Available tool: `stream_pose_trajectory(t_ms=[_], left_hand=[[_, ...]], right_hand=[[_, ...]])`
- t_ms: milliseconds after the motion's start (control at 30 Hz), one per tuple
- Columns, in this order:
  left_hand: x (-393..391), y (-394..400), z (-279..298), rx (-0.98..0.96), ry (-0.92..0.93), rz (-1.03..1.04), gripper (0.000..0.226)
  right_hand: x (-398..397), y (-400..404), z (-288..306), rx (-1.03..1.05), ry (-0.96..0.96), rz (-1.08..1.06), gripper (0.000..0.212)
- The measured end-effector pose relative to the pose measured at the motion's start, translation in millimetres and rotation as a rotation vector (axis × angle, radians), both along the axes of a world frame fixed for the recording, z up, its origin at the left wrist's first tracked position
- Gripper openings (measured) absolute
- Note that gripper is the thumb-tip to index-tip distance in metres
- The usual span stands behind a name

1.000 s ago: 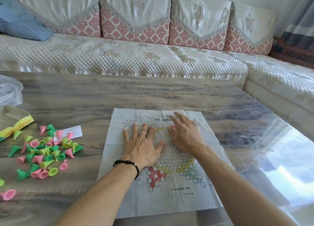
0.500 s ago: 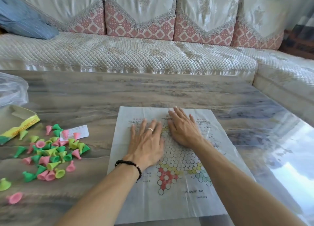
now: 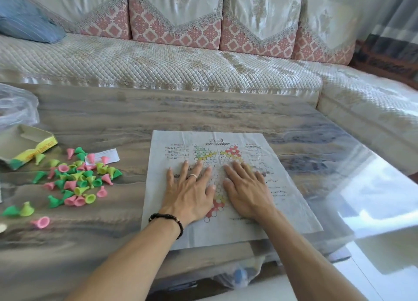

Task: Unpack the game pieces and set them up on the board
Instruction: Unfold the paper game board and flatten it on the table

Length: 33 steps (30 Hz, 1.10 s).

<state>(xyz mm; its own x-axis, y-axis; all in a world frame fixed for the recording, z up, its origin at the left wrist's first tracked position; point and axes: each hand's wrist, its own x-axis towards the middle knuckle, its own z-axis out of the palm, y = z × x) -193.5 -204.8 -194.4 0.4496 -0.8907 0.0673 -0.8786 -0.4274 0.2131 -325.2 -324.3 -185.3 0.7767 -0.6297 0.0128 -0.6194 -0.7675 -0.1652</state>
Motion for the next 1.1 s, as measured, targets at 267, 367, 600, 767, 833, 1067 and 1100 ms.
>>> stream_pose_trajectory(t_ms=[267, 367, 600, 767, 833, 1067, 1100], left_hand=[[-7, 27, 1, 0.043, -0.030, -0.020, 0.077], [-12, 27, 4, 0.020, -0.036, 0.004, 0.074], [-19, 49, 0, 0.040, -0.017, 0.025, 0.079], [-19, 47, 3, 0.037, 0.000, 0.027, 0.076], [-10, 42, 6, -0.019, -0.009, 0.057, 0.068], [18, 5, 10, 0.024, 0.011, 0.021, 0.063], [18, -1, 9, 0.017, 0.013, 0.021, 0.064]], right_hand=[[-38, -16, 11, -0.017, 0.092, -0.299, 0.068], [-22, 21, -1, -0.001, -0.033, -0.122, 0.068], [-77, -6, 9, 0.018, 0.115, -0.262, 0.072], [-53, -24, 30, 0.105, -0.162, -0.518, 0.047], [-40, -39, 39, 0.126, -0.201, -0.587, 0.047], [5, -87, 40, 0.174, -0.228, -0.747, 0.027], [8, -97, 41, 0.208, -0.255, -0.772, 0.028]])
